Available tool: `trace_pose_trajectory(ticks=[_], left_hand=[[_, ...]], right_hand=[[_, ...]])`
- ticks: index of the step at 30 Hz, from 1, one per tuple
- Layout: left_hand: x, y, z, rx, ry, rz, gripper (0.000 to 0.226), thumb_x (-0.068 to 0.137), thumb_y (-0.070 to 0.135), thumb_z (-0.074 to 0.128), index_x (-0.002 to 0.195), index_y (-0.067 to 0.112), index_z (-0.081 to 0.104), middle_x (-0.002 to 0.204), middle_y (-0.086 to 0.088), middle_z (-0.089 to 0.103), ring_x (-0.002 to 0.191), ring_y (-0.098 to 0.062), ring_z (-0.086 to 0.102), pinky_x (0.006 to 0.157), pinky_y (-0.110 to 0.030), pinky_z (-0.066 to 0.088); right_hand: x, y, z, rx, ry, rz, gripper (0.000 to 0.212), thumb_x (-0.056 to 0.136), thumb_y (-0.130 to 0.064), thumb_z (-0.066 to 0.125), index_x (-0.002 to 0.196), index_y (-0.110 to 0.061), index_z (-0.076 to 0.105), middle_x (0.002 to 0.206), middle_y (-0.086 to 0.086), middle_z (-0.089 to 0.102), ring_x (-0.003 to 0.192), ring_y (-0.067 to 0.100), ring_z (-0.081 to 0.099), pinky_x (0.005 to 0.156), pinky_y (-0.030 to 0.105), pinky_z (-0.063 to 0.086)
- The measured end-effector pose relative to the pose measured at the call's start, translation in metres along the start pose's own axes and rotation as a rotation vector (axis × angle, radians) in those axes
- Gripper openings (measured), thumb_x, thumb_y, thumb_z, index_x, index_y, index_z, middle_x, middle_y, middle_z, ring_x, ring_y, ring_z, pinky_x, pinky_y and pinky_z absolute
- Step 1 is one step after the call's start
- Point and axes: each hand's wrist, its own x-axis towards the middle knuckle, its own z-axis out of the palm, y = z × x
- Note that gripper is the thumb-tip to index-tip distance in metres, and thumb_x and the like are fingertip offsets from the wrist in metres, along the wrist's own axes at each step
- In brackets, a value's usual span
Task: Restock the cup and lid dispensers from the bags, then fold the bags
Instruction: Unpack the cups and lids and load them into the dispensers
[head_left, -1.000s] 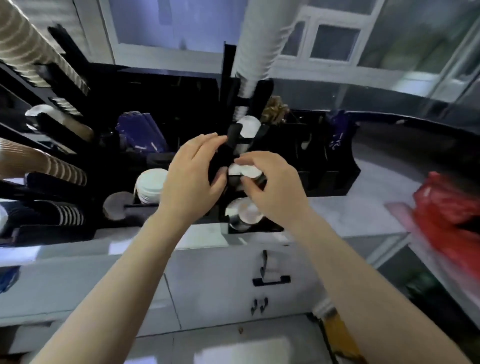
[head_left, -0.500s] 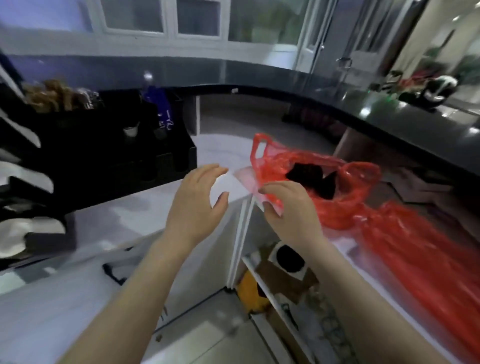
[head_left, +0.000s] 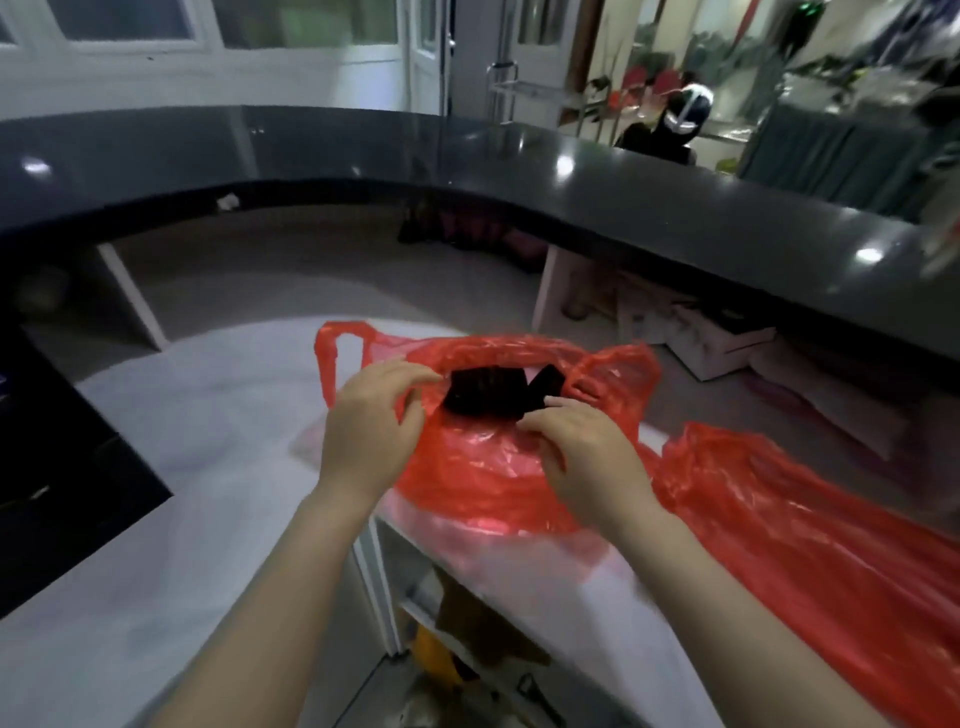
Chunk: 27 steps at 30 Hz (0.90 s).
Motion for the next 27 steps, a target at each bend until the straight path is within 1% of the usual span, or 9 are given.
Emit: trace_pose_trajectory(ticks=[2,4,6,8,13,16,19,23,27], left_hand=[[0.029,-0.018,0.02,-0.048,-0.162,0.069,0.024,0.072,0.006,0.052,0.077,0.015,0.074,0.088,0.005,0.072,0.091,-0.008,0.061,0.087,-0.021,0.044],[0.053,-0.038,0.039,-0.049,-0.445,0.072,0.025,0.068,0.005,0.05,0.067,0.019,0.071,0.086,0.008,0.072,0.087,-0.011,0.064,0.084,-0.029,0.048],[0.069,-0.059,0.057,0.065,-0.681,0.057,0.029,0.072,0.004,0.051,0.068,0.025,0.071,0.088,0.012,0.072,0.089,-0.012,0.065,0.083,-0.03,0.049],[0.078,-0.075,0.07,0.177,-0.779,0.032,0.03,0.076,0.008,0.051,0.078,0.029,0.072,0.09,0.013,0.072,0.09,-0.013,0.065,0.082,-0.029,0.049],[0.092,-0.097,0.09,0.276,-0.759,0.018,0.029,0.087,0.023,0.051,0.105,0.036,0.069,0.111,0.015,0.069,0.104,-0.015,0.062,0.084,-0.033,0.051],[0.099,-0.101,0.097,0.306,-0.713,0.029,0.031,0.088,0.028,0.053,0.116,0.037,0.064,0.118,0.013,0.066,0.108,-0.016,0.061,0.083,-0.034,0.051],[0.101,-0.104,0.103,0.312,-0.741,0.028,0.04,0.087,0.03,0.056,0.126,0.038,0.055,0.123,0.012,0.063,0.11,-0.015,0.06,0.084,-0.035,0.052],[0.111,-0.108,0.111,0.309,-0.774,0.021,0.043,0.089,0.03,0.057,0.131,0.037,0.05,0.115,0.014,0.064,0.106,-0.012,0.058,0.088,-0.034,0.049],[0.114,-0.11,0.116,0.279,-0.769,-0.038,0.022,0.092,0.031,0.051,0.113,0.036,0.058,0.103,0.013,0.068,0.096,-0.015,0.061,0.077,-0.033,0.051]], right_hand=[[0.019,0.017,0.012,-0.088,-0.087,-0.011,0.029,0.066,0.004,0.077,0.092,-0.008,0.075,0.089,0.006,0.074,0.096,0.031,0.068,0.086,0.044,0.052],[0.032,0.036,0.018,-0.193,-0.105,0.042,0.028,0.059,-0.005,0.084,0.085,-0.01,0.076,0.077,0.005,0.074,0.084,0.029,0.07,0.078,0.041,0.055],[0.036,0.055,0.02,-0.251,-0.094,0.135,0.027,0.055,-0.007,0.088,0.079,-0.011,0.076,0.069,0.004,0.072,0.074,0.029,0.069,0.071,0.04,0.055],[0.036,0.072,0.017,-0.324,-0.112,0.201,0.026,0.053,-0.007,0.088,0.075,-0.011,0.075,0.065,0.005,0.07,0.07,0.031,0.067,0.067,0.039,0.054],[0.05,0.098,0.013,-0.468,-0.225,0.192,0.038,0.048,-0.008,0.088,0.082,-0.011,0.073,0.074,0.006,0.067,0.071,0.032,0.063,0.064,0.039,0.051],[0.058,0.109,0.018,-0.5,-0.333,0.053,0.071,0.048,-0.006,0.084,0.116,-0.015,0.068,0.114,0.013,0.066,0.093,0.035,0.064,0.07,0.041,0.052],[0.06,0.114,0.022,-0.577,-0.482,-0.141,0.084,0.065,-0.005,0.065,0.143,-0.028,0.044,0.15,0.009,0.039,0.122,0.035,0.053,0.086,0.044,0.05],[0.069,0.122,0.037,-0.719,-0.589,-0.313,0.079,0.084,-0.019,0.062,0.15,-0.034,0.023,0.154,0.006,0.034,0.138,0.033,0.036,0.107,0.051,0.037],[0.082,0.136,0.043,-0.8,-0.565,-0.32,0.079,0.082,-0.021,0.068,0.149,-0.032,0.029,0.131,0.007,0.058,0.128,0.031,0.05,0.105,0.049,0.04]])
